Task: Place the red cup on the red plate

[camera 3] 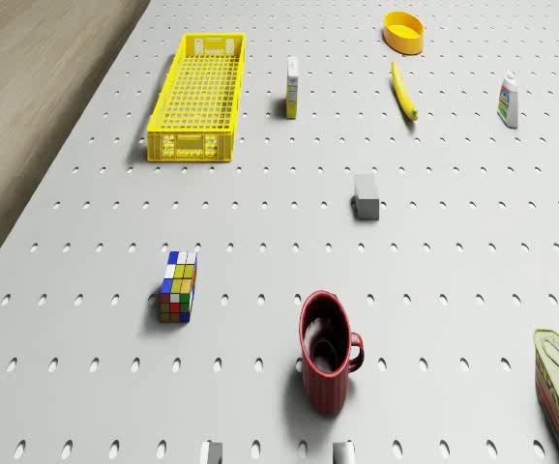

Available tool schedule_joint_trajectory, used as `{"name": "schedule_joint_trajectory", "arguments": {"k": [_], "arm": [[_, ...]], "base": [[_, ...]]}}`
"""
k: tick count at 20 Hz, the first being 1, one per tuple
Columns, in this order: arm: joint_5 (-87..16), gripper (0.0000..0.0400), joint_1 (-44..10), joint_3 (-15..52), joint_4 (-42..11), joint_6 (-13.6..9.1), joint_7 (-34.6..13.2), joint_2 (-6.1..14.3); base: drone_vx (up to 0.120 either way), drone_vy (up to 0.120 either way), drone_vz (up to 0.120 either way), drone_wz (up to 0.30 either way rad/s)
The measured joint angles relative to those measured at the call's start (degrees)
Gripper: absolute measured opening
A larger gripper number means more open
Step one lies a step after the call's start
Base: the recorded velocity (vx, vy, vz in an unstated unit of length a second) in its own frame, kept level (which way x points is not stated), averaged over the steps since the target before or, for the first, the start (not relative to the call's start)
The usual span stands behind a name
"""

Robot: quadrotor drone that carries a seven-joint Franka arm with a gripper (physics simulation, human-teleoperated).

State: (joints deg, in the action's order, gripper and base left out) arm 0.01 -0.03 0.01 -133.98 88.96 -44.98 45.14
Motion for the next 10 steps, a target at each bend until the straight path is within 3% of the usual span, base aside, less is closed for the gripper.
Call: {"name": "schedule_joint_trajectory", "arguments": {"k": [10], "arm": [[0.1, 0.04, -0.2, 0.1, 11.8, -8.3, 0.1, -3.1]], "base": [[0.0, 0.0, 0.0, 0.0]]}}
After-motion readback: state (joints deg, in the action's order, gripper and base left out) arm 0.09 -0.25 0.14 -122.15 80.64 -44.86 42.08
